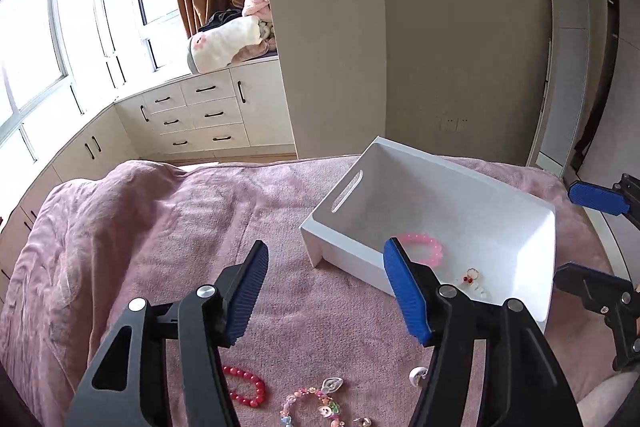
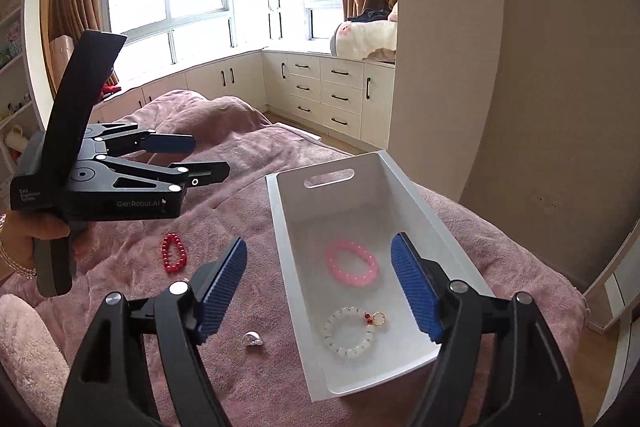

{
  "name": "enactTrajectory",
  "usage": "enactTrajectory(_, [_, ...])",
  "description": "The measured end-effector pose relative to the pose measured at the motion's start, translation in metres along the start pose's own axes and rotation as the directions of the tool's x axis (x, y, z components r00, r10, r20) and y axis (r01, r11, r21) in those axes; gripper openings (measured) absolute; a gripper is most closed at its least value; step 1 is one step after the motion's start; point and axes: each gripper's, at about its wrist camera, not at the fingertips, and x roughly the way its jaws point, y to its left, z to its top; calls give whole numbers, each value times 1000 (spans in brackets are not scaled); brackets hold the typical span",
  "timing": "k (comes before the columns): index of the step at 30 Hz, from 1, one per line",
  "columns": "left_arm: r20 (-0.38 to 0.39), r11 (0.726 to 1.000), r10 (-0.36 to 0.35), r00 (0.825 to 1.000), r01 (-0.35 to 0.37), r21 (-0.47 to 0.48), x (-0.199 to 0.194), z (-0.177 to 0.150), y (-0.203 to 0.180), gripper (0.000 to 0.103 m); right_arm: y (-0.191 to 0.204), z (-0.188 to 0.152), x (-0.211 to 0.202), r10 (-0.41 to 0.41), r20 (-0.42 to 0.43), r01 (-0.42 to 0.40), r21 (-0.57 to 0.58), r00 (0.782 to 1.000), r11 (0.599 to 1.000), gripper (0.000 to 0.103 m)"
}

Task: Organize jewelry
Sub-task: 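Withdraw both tools from the bin back over the bed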

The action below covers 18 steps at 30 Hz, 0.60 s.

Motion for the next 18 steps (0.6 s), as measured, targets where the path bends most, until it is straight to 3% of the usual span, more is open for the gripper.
enactTrajectory(9, [94,985,41,995,-25,-168,-82,-54,86,63,76,3,-27,11,120,5,-137,993,990,94])
enactTrajectory(12, [83,975,-1,997,20,-222,-98,-76,112,79,99,-4,-29,8,137,17,-173,990,985,95])
enactTrajectory(13, [87,972,1,996,20,-236,-104,-83,119,91,105,-7,-28,2,145,25,-187,989,982,95])
enactTrajectory(18, [77,961,74,994,-51,-270,-124,-118,148,94,132,-29,-19,-11,153,52,-265,988,963,95])
